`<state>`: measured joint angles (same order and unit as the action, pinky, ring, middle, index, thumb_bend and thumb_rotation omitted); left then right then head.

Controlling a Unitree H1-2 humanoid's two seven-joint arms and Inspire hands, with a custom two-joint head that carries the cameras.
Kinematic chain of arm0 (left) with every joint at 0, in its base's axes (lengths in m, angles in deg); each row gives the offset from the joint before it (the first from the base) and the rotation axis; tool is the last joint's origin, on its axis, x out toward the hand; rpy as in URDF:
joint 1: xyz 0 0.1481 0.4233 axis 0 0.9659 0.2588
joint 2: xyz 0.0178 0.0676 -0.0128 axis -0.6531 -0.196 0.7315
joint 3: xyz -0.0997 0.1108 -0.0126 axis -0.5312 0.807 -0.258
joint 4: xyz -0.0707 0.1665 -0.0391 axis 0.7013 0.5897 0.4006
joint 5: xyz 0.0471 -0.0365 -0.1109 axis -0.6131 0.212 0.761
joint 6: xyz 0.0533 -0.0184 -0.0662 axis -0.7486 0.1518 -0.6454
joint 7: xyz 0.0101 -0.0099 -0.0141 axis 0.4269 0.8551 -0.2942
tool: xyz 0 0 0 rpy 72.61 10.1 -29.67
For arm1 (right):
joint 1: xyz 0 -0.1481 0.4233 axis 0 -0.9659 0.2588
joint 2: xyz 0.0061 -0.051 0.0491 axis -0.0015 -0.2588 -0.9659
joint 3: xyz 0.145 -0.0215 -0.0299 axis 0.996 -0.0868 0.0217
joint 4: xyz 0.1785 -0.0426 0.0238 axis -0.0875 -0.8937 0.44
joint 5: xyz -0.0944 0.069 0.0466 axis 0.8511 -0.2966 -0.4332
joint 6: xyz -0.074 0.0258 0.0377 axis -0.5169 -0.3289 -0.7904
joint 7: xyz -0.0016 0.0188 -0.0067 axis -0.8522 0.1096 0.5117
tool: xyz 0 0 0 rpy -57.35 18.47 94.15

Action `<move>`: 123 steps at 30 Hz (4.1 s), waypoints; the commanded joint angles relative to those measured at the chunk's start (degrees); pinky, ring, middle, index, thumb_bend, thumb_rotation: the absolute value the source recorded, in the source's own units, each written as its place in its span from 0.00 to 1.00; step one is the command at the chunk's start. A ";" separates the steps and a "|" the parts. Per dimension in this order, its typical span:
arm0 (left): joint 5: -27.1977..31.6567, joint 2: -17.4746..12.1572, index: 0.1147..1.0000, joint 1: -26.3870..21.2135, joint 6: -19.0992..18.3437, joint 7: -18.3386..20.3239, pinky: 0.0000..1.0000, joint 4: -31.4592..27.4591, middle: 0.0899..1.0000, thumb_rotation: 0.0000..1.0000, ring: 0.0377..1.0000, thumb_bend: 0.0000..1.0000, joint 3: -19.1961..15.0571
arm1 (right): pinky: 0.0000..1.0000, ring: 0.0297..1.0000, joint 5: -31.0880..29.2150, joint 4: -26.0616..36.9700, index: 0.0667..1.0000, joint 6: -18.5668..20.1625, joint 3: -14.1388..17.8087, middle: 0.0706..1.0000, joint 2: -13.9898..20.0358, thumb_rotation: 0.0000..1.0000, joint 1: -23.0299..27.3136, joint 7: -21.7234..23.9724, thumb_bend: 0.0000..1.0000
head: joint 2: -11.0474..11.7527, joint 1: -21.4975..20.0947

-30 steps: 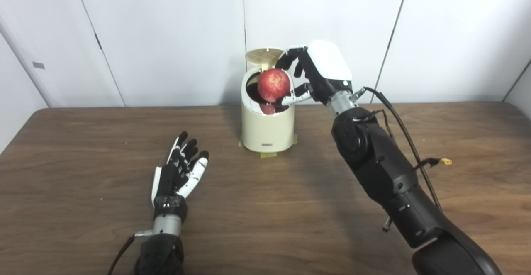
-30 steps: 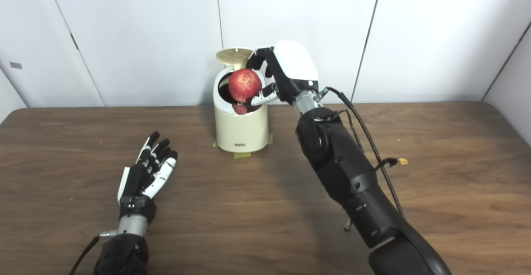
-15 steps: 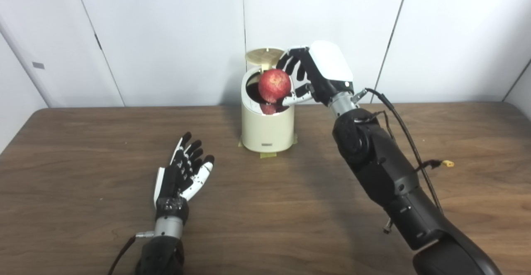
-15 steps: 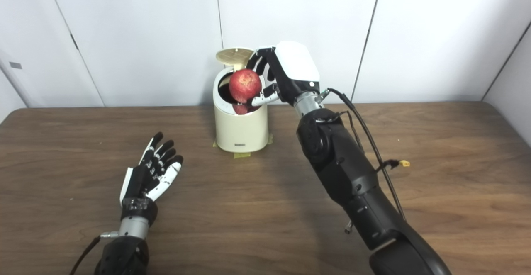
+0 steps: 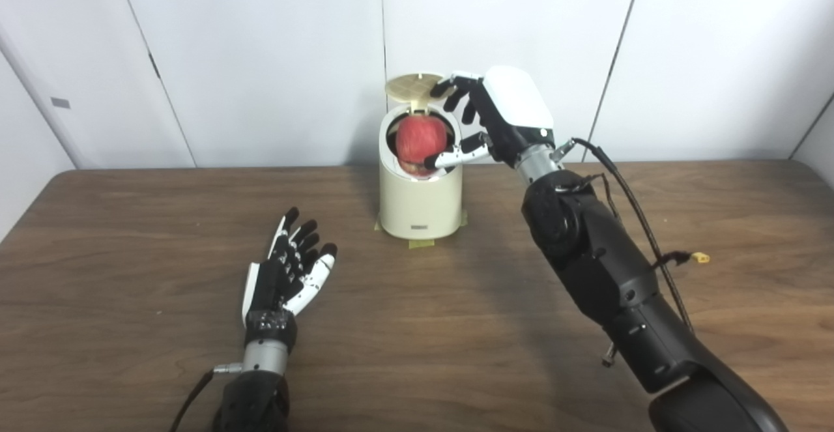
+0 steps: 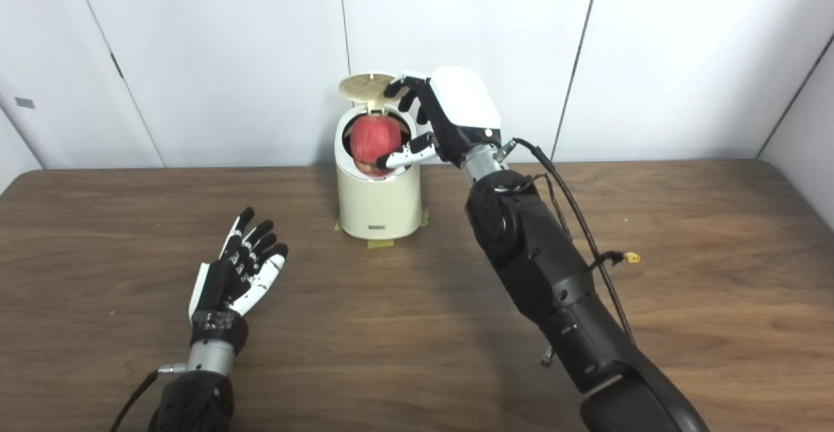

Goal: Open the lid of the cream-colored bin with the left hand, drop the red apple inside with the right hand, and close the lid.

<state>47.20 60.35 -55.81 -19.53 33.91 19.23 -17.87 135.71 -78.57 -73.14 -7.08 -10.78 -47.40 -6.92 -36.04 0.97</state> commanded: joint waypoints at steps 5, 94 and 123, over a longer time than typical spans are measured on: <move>-0.99 -0.38 1.00 -1.28 0.79 0.25 0.89 -1.03 0.90 0.25 0.90 0.50 0.50 | 0.32 0.43 0.44 1.64 0.67 0.30 0.51 0.56 0.92 0.30 2.30 -0.44 0.91 | 0.03 -0.10; 4.74 -8.67 0.88 -42.07 -14.65 11.32 0.95 15.62 0.91 0.74 0.93 0.45 -1.05 | 1.00 1.00 -48.00 22.92 1.00 -6.36 23.13 1.00 -6.12 1.00 -38.66 9.53 0.63 | 8.15 -1.92; -11.25 -15.26 0.82 -44.42 -6.36 18.49 0.83 14.27 0.83 0.78 0.85 0.43 13.63 | 0.92 0.96 -47.24 23.84 0.99 -3.02 21.65 0.96 -6.55 1.00 -38.96 9.24 0.61 | 8.28 -2.34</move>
<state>37.39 46.00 -96.68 -28.13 52.69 35.60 -4.28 88.44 -56.45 -75.33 14.71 -17.23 -87.98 2.72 -27.69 -1.32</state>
